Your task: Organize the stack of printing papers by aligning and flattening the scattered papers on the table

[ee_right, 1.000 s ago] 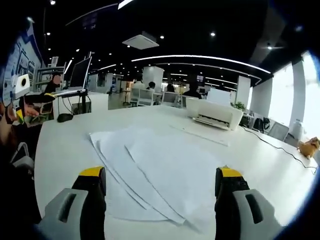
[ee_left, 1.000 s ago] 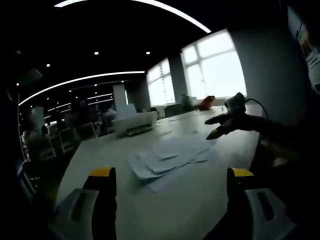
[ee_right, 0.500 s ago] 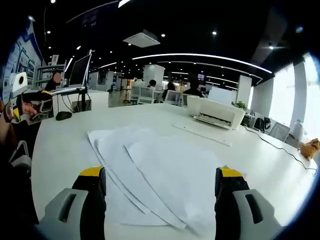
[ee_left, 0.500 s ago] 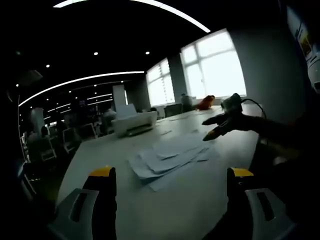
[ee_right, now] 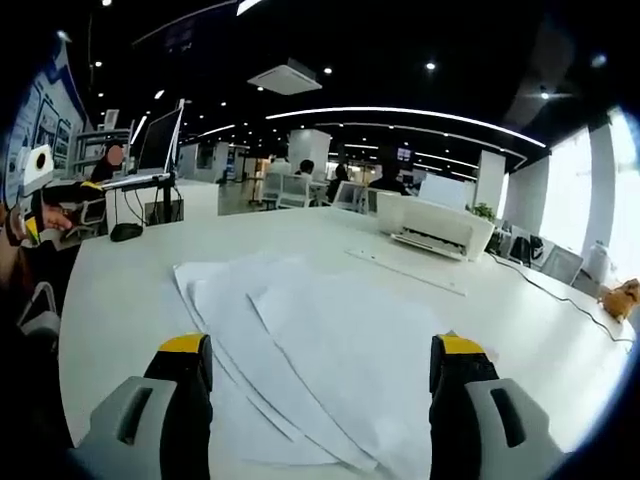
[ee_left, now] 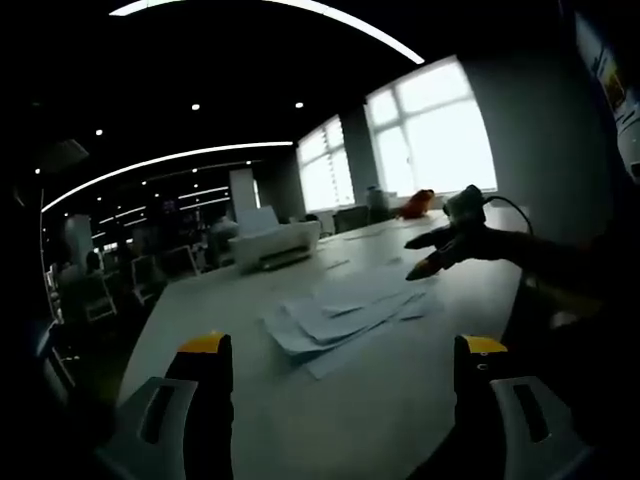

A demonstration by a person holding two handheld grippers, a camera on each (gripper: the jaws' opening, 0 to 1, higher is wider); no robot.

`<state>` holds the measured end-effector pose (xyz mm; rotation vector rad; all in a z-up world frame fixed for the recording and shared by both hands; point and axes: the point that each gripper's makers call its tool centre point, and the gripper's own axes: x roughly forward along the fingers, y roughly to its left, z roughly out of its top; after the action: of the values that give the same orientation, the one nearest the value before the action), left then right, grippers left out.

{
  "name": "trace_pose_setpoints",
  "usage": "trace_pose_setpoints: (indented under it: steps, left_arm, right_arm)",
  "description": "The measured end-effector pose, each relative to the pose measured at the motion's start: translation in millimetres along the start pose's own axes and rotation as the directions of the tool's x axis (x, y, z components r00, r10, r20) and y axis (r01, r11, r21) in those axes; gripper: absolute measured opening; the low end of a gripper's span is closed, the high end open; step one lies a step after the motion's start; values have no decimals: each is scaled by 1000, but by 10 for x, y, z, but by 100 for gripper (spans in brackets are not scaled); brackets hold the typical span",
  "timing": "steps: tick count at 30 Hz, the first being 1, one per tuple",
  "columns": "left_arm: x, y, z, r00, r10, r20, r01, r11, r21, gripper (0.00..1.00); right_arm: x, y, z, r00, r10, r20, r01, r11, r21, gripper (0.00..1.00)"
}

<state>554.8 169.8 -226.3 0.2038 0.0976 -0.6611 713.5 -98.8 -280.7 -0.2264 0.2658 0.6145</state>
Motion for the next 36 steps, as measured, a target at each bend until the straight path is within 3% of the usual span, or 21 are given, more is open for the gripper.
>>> trace_pose_setpoints:
  steps: [19, 24, 36]
  left_arm:
    - [11, -55, -14, 1000, -14, -1, 14, 1000, 4, 94]
    - [36, -67, -34, 1000, -18, -8, 18, 1000, 3, 94]
    - [51, -28, -11, 1000, -10, -1, 10, 1000, 3, 94]
  right_arm:
    - [203, 7, -51, 1000, 12, -23, -12, 1000, -14, 84]
    - [315, 31, 28, 1000, 30, 8, -30, 999, 34, 83]
    - [552, 73, 54, 999, 51, -9, -51, 998, 21, 82]
